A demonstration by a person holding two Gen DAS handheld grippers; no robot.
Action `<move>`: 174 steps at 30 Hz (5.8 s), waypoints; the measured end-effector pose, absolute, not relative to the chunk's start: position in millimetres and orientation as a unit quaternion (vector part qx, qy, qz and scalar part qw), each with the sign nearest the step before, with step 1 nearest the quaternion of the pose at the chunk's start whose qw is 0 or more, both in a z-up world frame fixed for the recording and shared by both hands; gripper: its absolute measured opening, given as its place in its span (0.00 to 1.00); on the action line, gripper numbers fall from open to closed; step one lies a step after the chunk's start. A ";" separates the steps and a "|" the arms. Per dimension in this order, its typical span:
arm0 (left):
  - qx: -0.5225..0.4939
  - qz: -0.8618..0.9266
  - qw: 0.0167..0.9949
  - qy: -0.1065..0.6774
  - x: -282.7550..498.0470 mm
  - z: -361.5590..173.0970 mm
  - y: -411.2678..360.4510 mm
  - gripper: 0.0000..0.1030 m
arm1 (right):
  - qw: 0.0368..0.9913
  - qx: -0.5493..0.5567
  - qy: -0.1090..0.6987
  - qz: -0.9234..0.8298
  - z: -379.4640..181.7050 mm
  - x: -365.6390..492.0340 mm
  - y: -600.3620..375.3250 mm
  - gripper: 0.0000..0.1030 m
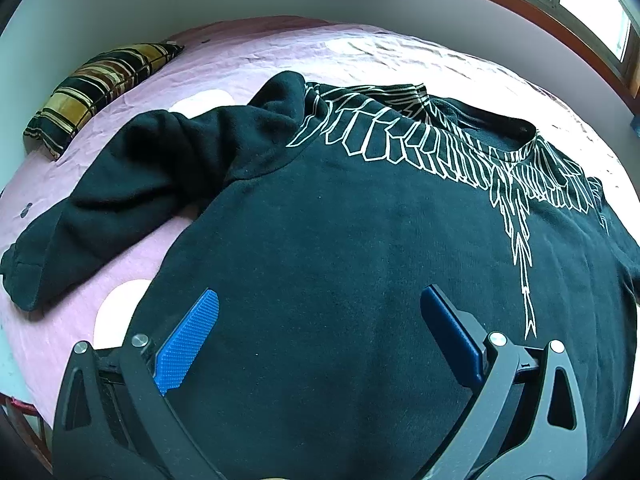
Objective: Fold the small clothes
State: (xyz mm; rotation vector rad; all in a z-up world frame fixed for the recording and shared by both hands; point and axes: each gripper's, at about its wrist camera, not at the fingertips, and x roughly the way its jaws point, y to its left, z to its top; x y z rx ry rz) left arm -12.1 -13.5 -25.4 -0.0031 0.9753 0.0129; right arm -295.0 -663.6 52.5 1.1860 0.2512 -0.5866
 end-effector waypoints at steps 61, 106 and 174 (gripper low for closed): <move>-0.021 0.013 0.889 0.457 -38.1 -19.3 48.0 0.98 | 0.809 0.396 0.433 -0.031 16.5 -18.8 -429.1 0.58; -0.029 -0.002 0.883 0.469 -27.4 -34.9 41.6 0.98 | 0.822 0.357 0.441 -0.047 40.3 -123.0 -399.0 0.37; -0.182 0.216 0.885 0.369 14.6 79.9 411.4 0.10 | 0.831 0.304 0.456 0.097 -8.1 -71.9 -244.2 0.66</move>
